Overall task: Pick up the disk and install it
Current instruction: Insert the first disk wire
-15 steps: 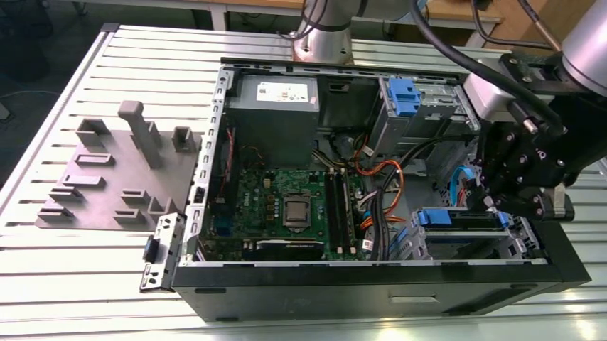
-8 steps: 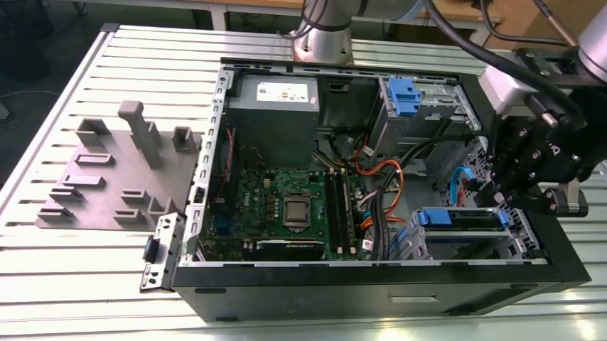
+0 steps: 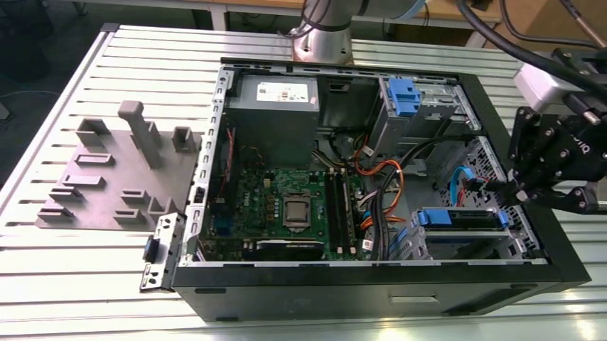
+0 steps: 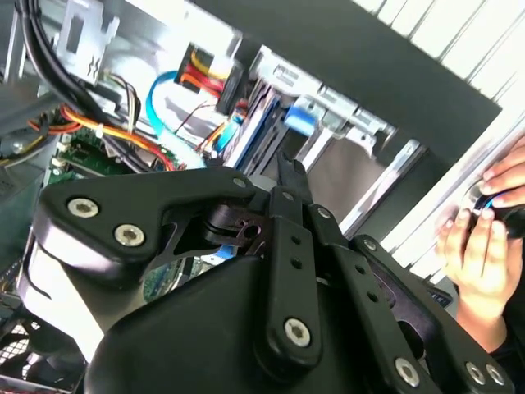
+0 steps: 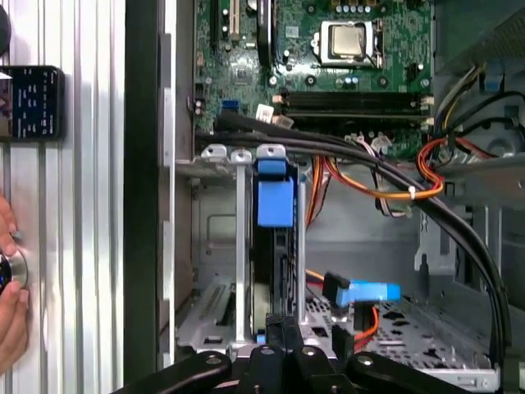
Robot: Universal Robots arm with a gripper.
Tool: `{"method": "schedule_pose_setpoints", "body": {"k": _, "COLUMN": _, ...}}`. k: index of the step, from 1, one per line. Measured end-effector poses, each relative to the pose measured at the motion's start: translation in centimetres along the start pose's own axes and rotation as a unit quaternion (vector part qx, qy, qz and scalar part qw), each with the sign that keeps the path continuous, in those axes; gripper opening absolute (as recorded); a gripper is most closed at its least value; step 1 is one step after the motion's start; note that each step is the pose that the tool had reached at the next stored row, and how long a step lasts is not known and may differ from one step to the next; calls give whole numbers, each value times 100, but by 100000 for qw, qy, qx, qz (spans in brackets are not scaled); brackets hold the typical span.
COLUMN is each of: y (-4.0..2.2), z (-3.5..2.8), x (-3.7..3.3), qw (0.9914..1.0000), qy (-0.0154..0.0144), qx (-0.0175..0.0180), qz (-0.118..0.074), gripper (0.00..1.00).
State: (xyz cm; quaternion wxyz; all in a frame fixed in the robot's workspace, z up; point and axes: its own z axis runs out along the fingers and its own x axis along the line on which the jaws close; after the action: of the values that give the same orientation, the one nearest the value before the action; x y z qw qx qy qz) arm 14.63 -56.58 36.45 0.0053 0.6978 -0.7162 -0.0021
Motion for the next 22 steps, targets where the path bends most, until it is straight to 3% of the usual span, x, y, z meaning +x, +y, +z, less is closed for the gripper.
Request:
{"method": "schedule_pose_setpoints", "body": {"k": 4, "y": -60, "z": -3, "x": -8, "qw": 100000, "qy": 11, "qx": -202, "qz": -3, "gripper": 11}}
{"method": "schedule_pose_setpoints", "body": {"k": 10, "y": -63, "z": -86, "x": -11, "qw": 100000, "qy": 6, "qx": -248, "qz": -1, "gripper": 11}}
{"method": "schedule_pose_setpoints", "body": {"k": 17, "y": -63, "z": -91, "x": -14, "qw": 100000, "qy": 5, "qx": -249, "qz": 0, "gripper": 11}}
{"method": "schedule_pose_setpoints", "body": {"k": 22, "y": -63, "z": -92, "x": -28, "qw": 100000, "qy": 93, "qx": -245, "qz": 0, "gripper": 24}}
